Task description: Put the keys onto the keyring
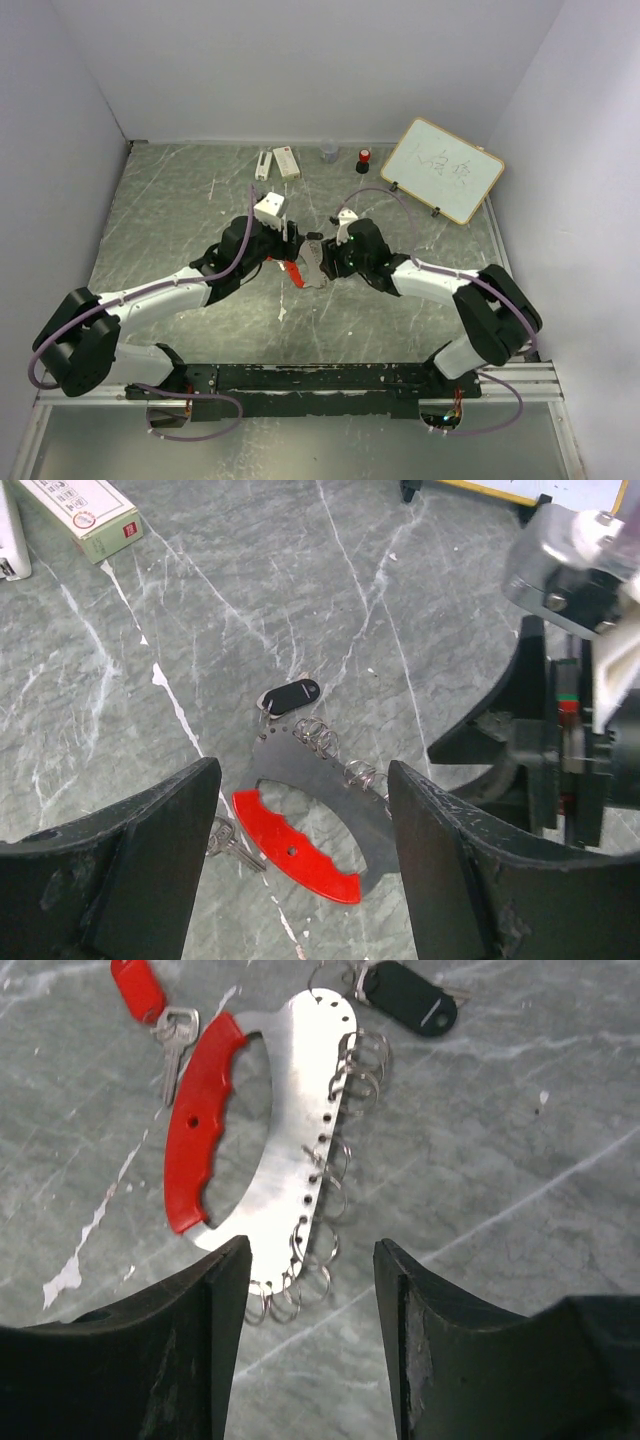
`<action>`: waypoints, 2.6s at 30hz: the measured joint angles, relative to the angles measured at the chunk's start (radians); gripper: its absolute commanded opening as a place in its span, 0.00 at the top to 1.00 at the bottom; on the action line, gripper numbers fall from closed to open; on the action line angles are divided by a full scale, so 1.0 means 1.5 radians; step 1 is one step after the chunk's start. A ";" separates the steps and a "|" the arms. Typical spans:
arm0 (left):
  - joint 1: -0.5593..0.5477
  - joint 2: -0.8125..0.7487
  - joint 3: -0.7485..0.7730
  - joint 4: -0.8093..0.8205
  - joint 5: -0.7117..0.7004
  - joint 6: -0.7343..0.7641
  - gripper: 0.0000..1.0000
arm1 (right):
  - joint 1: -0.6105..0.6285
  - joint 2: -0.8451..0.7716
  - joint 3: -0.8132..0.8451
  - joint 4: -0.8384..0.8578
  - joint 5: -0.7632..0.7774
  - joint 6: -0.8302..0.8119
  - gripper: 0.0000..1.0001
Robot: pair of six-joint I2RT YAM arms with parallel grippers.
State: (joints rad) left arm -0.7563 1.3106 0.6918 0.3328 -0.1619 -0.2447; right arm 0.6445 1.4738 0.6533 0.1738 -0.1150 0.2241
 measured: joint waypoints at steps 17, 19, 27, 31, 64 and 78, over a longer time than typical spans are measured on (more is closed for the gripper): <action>0.006 -0.018 -0.018 0.010 -0.007 -0.004 0.22 | 0.000 0.133 0.105 0.029 0.018 -0.016 0.60; 0.007 -0.020 -0.021 0.011 -0.007 -0.004 0.22 | 0.000 0.136 0.105 0.029 0.017 -0.018 0.60; 0.011 -0.021 -0.023 0.010 -0.007 -0.004 0.22 | 0.000 0.150 0.109 0.029 0.017 -0.026 0.65; 0.013 -0.021 -0.023 0.010 -0.007 -0.004 0.22 | 0.000 0.168 0.112 0.029 0.017 -0.029 0.73; 0.025 0.016 -0.040 0.125 0.256 0.070 0.19 | 0.000 -0.196 -0.079 0.167 -0.045 -0.192 1.00; 0.025 0.007 -0.096 0.226 0.340 0.109 0.38 | 0.000 -0.282 -0.088 0.170 -0.194 -0.245 1.00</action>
State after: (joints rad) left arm -0.7185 1.3216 0.5472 0.6716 0.3481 -0.0814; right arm 0.6445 1.0512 0.5213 0.4282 -0.4057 -0.1440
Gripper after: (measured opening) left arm 0.772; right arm 0.009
